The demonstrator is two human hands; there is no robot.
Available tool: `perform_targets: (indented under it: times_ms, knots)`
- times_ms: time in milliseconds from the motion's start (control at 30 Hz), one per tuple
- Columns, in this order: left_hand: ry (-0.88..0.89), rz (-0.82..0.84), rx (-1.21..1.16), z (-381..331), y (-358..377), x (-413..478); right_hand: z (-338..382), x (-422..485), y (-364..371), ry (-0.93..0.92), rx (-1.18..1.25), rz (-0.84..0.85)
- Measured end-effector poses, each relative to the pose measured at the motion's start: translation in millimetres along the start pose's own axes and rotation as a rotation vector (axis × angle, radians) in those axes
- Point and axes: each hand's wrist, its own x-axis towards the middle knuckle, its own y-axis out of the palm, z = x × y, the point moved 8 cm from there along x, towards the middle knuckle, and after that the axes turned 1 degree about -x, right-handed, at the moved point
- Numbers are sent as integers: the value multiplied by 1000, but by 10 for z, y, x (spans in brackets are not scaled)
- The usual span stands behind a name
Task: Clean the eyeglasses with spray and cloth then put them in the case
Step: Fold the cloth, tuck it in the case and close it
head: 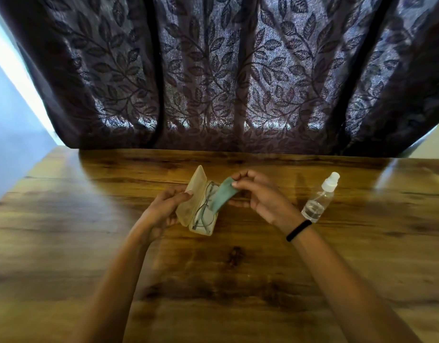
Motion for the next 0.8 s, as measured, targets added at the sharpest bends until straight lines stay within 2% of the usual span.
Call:
perform_targets:
  times_ms: [167, 233, 533, 700, 800]
  knots:
    - [-10, 14, 3, 24, -4, -12, -97, 162, 417, 136, -146, 242]
    - [1, 23, 16, 13, 7, -20, -156, 219, 470, 171, -234, 280]
    - [18, 51, 30, -5, 17, -43, -160, 450, 357, 20, -656, 76]
    - [-10, 3, 28, 27, -11, -28, -175, 496, 285, -52, -792, -16]
    - [-28, -7, 46, 32, -9, -26, -134, 460, 125, -123, -787, -145]
